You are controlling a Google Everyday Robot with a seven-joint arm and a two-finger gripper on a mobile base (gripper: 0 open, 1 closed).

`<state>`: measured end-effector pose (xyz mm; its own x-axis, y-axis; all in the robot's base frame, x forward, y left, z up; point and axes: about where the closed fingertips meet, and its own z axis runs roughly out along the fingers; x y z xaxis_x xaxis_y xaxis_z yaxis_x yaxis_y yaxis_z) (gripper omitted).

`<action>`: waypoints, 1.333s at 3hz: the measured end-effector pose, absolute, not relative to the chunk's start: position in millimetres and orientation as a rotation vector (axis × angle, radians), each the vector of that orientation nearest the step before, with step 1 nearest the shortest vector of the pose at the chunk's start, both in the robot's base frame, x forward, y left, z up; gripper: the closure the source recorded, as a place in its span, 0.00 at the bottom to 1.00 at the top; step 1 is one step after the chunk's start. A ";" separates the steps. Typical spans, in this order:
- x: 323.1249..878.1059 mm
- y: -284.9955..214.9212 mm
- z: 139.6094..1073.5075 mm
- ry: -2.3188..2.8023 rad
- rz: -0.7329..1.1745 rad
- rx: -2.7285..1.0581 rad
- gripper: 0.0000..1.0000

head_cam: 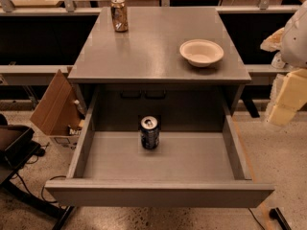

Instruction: Pick pepsi can from top drawer and place on counter

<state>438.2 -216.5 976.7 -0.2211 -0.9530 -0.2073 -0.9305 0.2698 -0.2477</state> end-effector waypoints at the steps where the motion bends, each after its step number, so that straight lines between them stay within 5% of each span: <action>1: 438.2 -216.5 976.7 2.230 -0.100 -1.724 0.00; 4: 453.0 -177.8 896.2 2.011 0.259 -1.539 0.00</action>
Offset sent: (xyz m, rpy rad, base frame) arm 0.0099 0.0016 -0.0009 0.1587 -0.0652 -0.0149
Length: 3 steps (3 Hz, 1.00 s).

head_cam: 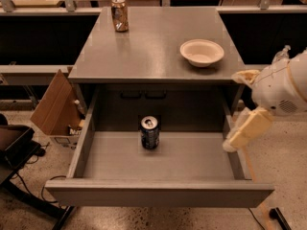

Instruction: Pick pepsi can from top drawer and place on counter

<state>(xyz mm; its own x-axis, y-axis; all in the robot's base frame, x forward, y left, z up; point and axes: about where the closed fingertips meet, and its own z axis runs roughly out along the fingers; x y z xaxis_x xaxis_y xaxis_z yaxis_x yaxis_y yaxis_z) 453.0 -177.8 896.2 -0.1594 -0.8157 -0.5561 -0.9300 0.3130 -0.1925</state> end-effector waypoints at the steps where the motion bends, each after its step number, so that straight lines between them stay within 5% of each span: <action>1: 482.0 -135.7 854.0 1.888 0.409 -1.440 0.00; 3: 520.4 -103.8 821.7 1.813 0.460 -1.336 0.00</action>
Offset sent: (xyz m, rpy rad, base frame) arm 0.1021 0.1056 -0.1130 0.4304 -0.1180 -0.0165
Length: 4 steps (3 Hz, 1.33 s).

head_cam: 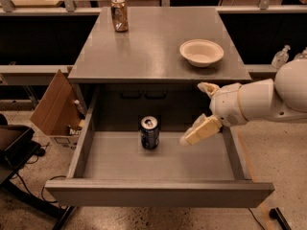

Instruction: Pick pepsi can from top drawer and place on counter

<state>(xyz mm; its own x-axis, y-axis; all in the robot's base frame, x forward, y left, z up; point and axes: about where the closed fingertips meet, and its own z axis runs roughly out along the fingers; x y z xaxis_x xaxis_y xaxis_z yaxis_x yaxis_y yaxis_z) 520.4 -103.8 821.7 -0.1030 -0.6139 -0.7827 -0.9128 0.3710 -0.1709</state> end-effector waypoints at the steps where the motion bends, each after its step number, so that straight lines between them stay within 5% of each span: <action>1: 521.1 -99.1 816.7 1.807 0.477 -1.330 0.00; 4: 563.0 -6.0 749.3 1.693 0.600 -1.238 0.00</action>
Offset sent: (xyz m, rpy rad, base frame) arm 0.0380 0.0945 -0.0786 0.2227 -0.0256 0.0194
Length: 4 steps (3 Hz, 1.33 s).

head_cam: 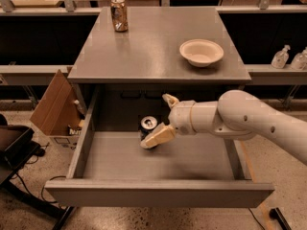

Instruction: Pick pepsi can from top drawer and place on counter

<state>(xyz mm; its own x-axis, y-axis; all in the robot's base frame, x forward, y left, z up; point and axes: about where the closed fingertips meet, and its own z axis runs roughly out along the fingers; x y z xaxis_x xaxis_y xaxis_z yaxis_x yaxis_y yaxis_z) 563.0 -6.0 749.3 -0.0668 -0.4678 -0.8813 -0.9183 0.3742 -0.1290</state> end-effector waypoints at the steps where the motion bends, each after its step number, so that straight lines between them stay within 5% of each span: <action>1: 570.7 11.7 723.9 1.698 0.633 -1.227 0.00; 2: 577.4 26.8 698.0 1.707 0.671 -1.224 0.00; 4: 589.6 38.9 667.0 1.734 0.706 -1.243 0.41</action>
Offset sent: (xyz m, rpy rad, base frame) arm 0.0237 0.0471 -0.0826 0.0496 0.0813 0.0238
